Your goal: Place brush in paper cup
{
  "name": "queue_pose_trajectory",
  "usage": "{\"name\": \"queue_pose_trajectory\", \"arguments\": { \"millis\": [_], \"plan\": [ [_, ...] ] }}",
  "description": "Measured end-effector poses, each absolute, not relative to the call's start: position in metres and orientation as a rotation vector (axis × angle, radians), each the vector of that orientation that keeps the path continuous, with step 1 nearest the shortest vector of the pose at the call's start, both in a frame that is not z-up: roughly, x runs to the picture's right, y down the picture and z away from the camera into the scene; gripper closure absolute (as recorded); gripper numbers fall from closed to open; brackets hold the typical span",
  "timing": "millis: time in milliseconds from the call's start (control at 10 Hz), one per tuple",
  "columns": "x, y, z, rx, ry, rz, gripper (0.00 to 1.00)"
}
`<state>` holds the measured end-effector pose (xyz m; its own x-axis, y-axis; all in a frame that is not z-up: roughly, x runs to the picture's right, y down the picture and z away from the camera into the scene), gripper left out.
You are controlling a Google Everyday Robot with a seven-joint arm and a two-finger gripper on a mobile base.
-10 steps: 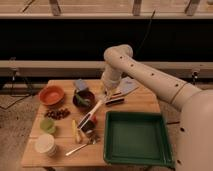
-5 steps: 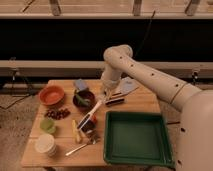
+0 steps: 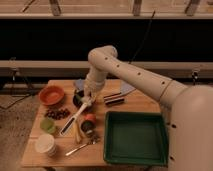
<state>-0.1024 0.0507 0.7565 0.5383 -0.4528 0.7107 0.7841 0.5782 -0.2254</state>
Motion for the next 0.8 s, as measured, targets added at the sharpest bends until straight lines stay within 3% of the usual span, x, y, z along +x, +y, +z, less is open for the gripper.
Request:
{"name": "queue_pose_trajectory", "arguments": {
  "millis": [400, 800],
  "plan": [
    [-0.187, 0.064, 0.733, -0.55, -0.755, -0.893, 1.0],
    [-0.215, 0.098, 0.692, -0.555, -0.874, -1.003, 1.0]
  ]
}}
